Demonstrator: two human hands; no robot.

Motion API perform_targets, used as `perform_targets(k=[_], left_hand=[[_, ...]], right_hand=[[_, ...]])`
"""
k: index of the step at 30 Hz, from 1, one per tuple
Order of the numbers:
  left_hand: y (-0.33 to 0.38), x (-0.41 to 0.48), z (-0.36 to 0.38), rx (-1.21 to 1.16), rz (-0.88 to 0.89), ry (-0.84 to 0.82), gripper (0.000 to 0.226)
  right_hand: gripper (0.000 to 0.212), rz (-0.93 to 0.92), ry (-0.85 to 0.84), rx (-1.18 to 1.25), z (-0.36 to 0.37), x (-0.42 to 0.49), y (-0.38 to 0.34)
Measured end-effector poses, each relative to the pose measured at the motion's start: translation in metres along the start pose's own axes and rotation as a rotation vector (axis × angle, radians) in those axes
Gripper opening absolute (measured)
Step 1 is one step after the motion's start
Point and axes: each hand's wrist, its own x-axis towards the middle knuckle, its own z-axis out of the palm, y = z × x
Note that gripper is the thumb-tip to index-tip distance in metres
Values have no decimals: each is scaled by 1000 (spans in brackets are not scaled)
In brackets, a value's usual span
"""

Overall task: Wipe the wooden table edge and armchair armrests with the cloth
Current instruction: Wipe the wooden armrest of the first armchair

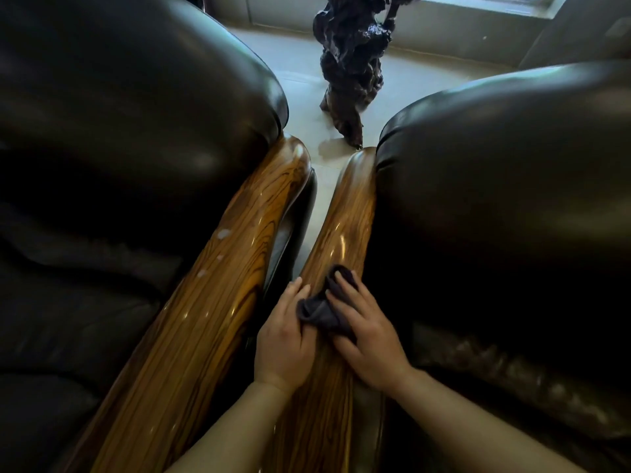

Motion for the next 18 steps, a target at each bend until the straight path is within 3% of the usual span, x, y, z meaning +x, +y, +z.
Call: perform_targets(k=[6,10,14,18], left_hand=[[-1,-2,2,65,-5,15,45],[-4,-7,-2,13,-54,-111,51],[-1,-24,-19,-265,-162,-230,54],[-1,-46,-38,-331,-211,-307,49]], right_hand=[[62,405,173,95,2,64,-6],[66,541,208,199,11,47,-19],[77,472,218,234,42,-40,-58],[96,392,93,-117,81,-128,-89]])
